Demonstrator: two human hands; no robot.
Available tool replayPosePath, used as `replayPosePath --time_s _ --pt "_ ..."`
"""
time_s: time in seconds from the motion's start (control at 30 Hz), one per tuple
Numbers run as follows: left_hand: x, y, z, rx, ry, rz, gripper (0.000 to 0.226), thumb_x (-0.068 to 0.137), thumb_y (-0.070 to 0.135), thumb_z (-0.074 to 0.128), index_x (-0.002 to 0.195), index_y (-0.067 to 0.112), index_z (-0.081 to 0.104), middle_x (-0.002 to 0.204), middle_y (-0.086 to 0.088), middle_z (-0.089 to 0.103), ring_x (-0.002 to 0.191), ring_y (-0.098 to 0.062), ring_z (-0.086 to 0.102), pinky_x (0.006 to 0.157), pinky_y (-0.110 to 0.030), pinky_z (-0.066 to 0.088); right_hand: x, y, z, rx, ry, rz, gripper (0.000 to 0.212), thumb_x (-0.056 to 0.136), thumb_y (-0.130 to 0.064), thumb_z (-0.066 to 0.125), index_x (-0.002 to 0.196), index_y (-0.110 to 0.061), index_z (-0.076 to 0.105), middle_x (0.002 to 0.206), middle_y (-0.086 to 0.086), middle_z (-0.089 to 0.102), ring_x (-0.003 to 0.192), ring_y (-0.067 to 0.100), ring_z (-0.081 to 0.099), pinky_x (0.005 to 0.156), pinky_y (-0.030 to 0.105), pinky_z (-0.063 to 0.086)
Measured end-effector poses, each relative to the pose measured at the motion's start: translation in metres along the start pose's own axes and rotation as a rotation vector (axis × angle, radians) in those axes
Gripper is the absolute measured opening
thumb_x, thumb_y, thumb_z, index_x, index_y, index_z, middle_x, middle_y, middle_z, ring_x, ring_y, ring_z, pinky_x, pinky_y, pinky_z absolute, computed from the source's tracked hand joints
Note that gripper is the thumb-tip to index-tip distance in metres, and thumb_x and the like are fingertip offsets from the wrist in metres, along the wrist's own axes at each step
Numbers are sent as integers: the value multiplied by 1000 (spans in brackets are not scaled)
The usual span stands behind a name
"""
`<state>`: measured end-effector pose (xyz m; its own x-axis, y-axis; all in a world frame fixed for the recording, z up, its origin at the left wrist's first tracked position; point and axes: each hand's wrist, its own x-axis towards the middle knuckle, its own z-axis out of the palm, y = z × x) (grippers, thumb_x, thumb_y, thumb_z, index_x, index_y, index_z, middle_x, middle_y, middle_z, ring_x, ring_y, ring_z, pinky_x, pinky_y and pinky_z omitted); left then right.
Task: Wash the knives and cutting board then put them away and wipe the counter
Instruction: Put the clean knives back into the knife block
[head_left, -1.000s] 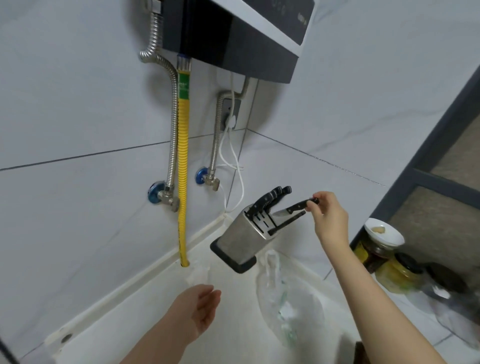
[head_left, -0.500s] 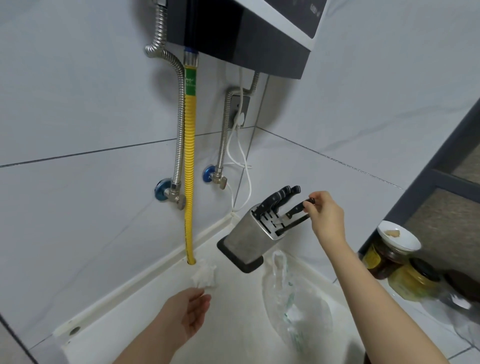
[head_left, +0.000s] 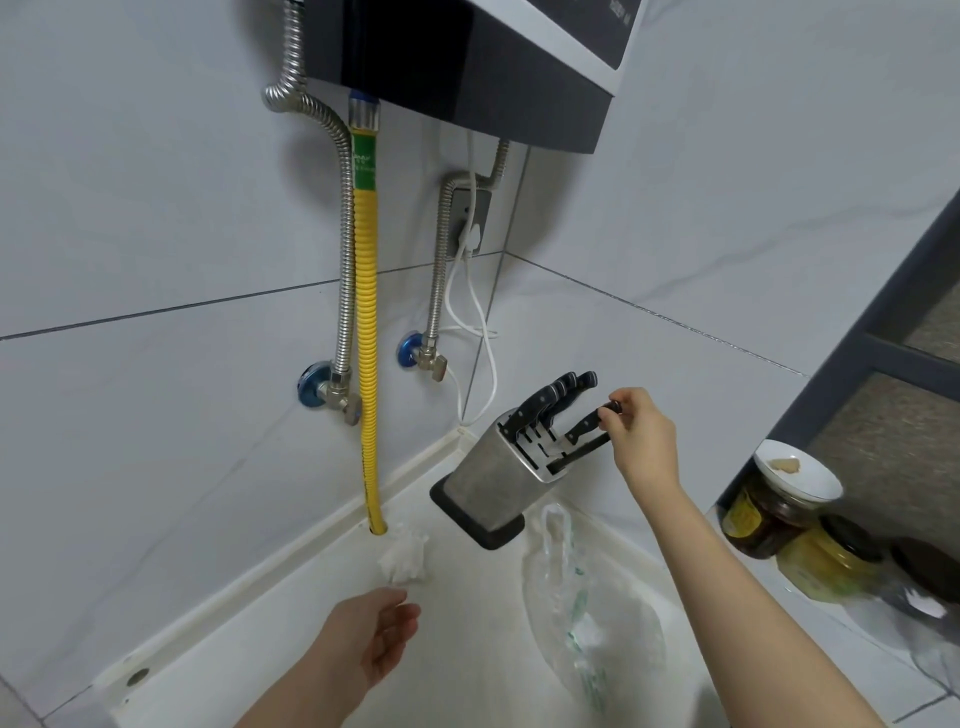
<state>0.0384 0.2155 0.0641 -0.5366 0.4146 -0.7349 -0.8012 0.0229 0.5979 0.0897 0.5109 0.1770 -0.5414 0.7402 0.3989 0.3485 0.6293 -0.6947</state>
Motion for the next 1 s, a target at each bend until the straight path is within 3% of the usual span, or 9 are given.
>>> replayPosePath --time_s 0.2,0.3,0.37,0.47,0.57,0.7,0.87,1.0 --pt "6 -1 -8 259 84 180 7 90 8 58 92 2 61 72 -13 67 56 -22 59 51 -23 40 11 1 14 -146 -32 -14 27 93 -14 53 117 -8 63 110 12 67 101 26 62 86 30 45" --pt "6 -1 -13 407 74 262 9 90 9 58 93 1 60 68 -12 68 52 -22 59 52 -23 40 10 0 24 -218 -23 33 21 91 -18 55 111 -12 59 101 3 68 93 25 62 80 32 46" --pt "6 -1 -17 471 60 275 8 91 8 57 92 0 60 66 -11 68 49 -20 59 51 -23 40 11 0 33 -338 -24 0 17 91 -18 53 107 -14 59 95 3 70 91 28 63 87 36 43" --pt "5 0 -24 522 33 280 7 91 7 57 91 0 59 66 -11 67 46 -19 58 51 -23 40 10 -2 39 -523 -28 -38 27 91 -12 46 114 -18 59 99 7 70 98 30 61 89 37 36" --pt "6 -1 -32 539 12 289 6 90 5 57 87 -1 59 61 -10 66 44 -19 57 50 -23 38 1 -7 37 -547 -82 -79 38 89 -8 46 124 -17 57 113 11 65 112 31 52 93 38 36" --pt "8 -6 -36 610 -27 305 6 90 4 56 85 1 57 62 -10 66 44 -18 56 47 -23 38 -34 -10 27 -559 -121 -105 39 91 -12 47 130 -17 53 138 3 48 130 26 37 103 39 30" --pt "9 -19 -36 710 -155 326 10 91 4 55 81 5 56 64 -8 65 46 -17 55 49 -25 38 -111 -5 5 -516 -104 -85 36 93 -16 50 128 -17 55 139 4 48 132 24 36 107 37 26" --pt "7 -41 -36 826 -295 333 10 90 7 55 82 8 58 67 -7 65 48 -16 57 52 -25 38 -194 11 -11 -480 -108 -3 31 88 -12 58 119 -14 62 128 7 58 124 27 48 103 36 33"
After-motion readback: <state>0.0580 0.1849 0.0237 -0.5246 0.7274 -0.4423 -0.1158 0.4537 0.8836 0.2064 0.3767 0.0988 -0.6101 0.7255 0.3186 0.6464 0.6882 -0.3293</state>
